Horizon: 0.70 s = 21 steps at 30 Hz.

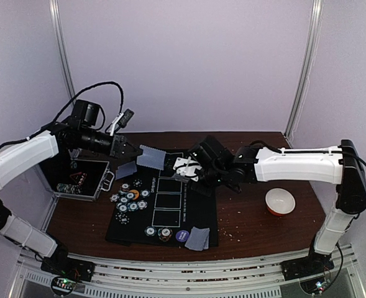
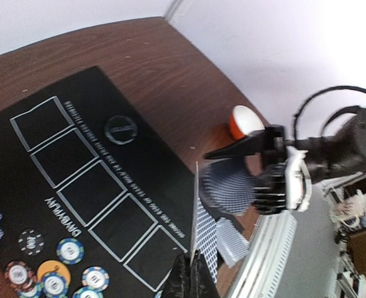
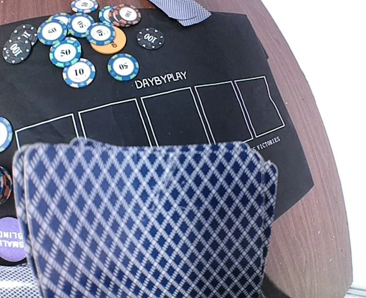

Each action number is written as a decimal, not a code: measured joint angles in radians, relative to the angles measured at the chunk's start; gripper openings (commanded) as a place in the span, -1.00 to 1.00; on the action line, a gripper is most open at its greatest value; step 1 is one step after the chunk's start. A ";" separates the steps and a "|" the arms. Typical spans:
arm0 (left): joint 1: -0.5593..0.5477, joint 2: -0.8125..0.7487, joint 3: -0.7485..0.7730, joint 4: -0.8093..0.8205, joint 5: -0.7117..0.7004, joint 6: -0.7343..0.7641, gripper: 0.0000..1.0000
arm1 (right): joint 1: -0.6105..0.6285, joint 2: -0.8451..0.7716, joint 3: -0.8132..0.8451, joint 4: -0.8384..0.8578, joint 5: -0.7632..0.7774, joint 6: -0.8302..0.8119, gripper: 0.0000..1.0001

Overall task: Distribute texas hold em gaming equipment
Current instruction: Flop the poker card into the community card area.

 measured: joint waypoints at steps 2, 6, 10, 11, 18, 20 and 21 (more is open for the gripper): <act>0.004 0.005 0.003 -0.035 -0.100 0.023 -1.00 | -0.005 -0.013 -0.007 -0.002 0.000 0.008 -0.08; -0.009 0.051 0.007 -0.119 -0.327 0.070 -1.00 | -0.006 -0.045 -0.015 -0.008 0.002 0.018 -0.08; -0.077 0.094 0.008 -0.211 -0.531 0.091 -1.00 | -0.008 -0.072 -0.016 -0.013 0.003 0.026 -0.08; -0.097 0.099 0.010 -0.232 -0.564 0.091 -1.00 | -0.008 -0.074 -0.016 -0.013 0.004 0.028 -0.08; -0.243 0.137 0.034 -0.389 -0.758 0.044 -1.00 | -0.008 -0.089 -0.020 -0.019 0.008 0.041 -0.08; -0.255 0.143 0.032 -0.417 -0.784 0.019 -1.00 | -0.008 -0.092 -0.024 -0.020 0.010 0.045 -0.08; -0.258 0.145 0.030 -0.422 -0.790 0.007 -1.00 | -0.008 -0.095 -0.027 -0.020 0.010 0.047 -0.08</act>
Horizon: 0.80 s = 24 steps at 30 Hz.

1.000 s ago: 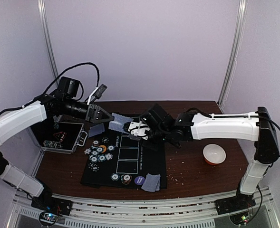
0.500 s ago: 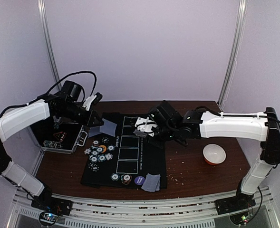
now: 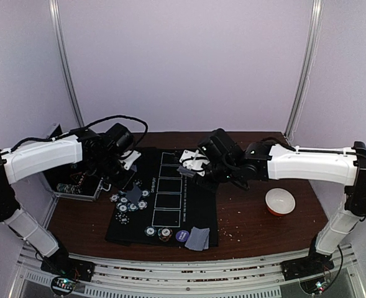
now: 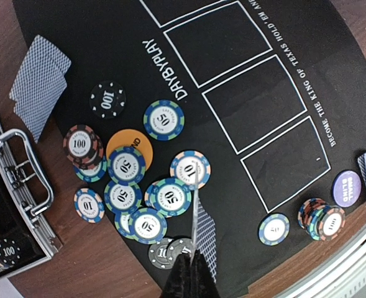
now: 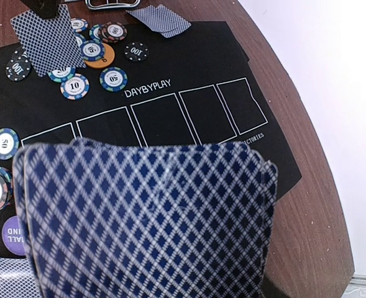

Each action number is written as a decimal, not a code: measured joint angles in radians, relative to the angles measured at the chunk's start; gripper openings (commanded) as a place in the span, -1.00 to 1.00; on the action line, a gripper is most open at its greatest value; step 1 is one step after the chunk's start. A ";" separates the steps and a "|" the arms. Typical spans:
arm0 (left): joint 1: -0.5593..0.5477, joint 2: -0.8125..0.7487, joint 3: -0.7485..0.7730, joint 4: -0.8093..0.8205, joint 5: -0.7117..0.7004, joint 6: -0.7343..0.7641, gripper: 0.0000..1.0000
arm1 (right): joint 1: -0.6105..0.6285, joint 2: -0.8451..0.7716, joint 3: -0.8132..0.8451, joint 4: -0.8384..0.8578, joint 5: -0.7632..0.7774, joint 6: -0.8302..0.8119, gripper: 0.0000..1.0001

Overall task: Distribute texas hold em gaming equipment
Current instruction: Flop the poker card into the community card area.

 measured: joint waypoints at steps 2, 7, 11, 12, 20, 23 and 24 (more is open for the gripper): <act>-0.008 0.006 -0.001 -0.002 0.000 -0.024 -1.00 | 0.000 -0.005 -0.004 -0.002 0.001 0.001 -0.08; -0.047 0.049 -0.006 0.009 0.024 -0.097 -1.00 | -0.002 -0.012 -0.004 -0.003 0.001 0.002 -0.08; -0.076 0.087 -0.032 0.008 0.045 -0.148 -1.00 | -0.002 -0.016 -0.006 -0.002 0.000 0.004 -0.08; -0.085 0.096 -0.032 0.007 0.045 -0.159 -1.00 | -0.002 -0.020 -0.008 -0.002 0.000 0.004 -0.08; -0.145 0.156 -0.013 0.008 0.041 -0.217 -1.00 | -0.002 -0.029 -0.021 -0.001 -0.003 0.008 -0.08; -0.158 0.177 -0.012 0.009 0.042 -0.232 -1.00 | -0.002 -0.032 -0.024 -0.001 -0.003 0.008 -0.08; -0.162 0.183 -0.012 0.011 0.045 -0.237 -1.00 | -0.002 -0.035 -0.027 -0.002 -0.003 0.008 -0.08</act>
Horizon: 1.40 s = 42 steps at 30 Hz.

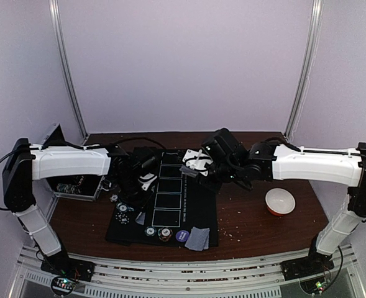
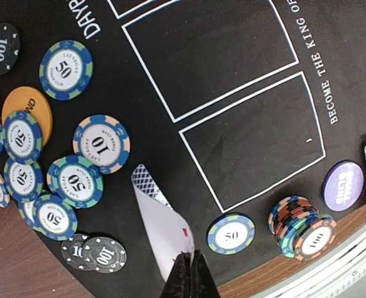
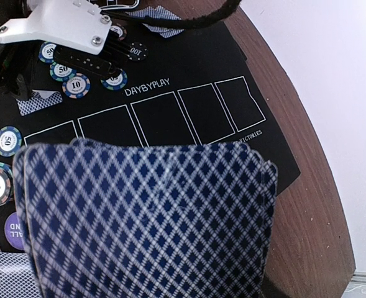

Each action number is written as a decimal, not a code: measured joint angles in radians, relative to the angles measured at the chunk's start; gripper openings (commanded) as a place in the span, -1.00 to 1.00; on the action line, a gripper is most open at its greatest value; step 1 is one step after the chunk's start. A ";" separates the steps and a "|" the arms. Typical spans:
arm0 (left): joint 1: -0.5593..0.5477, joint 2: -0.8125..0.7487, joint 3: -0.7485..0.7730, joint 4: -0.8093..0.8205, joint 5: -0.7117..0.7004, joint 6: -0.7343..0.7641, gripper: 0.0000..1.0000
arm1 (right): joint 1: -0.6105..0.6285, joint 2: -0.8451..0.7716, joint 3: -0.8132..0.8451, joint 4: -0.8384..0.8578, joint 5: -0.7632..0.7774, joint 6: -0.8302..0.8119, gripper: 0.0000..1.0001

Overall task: Distribute texas hold em gaming equipment
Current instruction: Flop the poker card into the community card area.

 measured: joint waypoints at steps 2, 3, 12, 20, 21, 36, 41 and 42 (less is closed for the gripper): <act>-0.005 0.003 0.000 0.006 0.013 -0.008 -1.00 | 0.000 -0.007 -0.003 -0.001 0.000 0.000 -0.08; -0.007 0.003 0.000 0.014 0.023 -0.013 -1.00 | 0.000 -0.009 -0.003 -0.001 0.000 0.000 -0.08; -0.012 0.006 0.000 0.119 0.114 -0.059 -1.00 | 0.000 -0.010 -0.004 -0.001 0.000 0.000 -0.08; -0.012 0.044 -0.014 0.201 0.167 -0.093 -1.00 | 0.000 -0.012 -0.013 -0.001 0.000 0.001 -0.08; -0.012 0.048 -0.016 0.213 0.172 -0.099 -1.00 | 0.000 -0.013 -0.015 0.000 0.000 0.001 -0.08; -0.012 0.107 -0.026 0.342 0.228 -0.170 -0.40 | 0.000 -0.027 -0.032 0.000 0.000 0.011 -0.08; -0.012 0.113 -0.026 0.360 0.243 -0.180 -0.34 | 0.000 -0.035 -0.043 -0.002 0.000 0.012 -0.08; -0.012 0.113 -0.026 0.365 0.249 -0.179 -0.34 | 0.000 -0.039 -0.043 -0.003 0.000 0.012 -0.08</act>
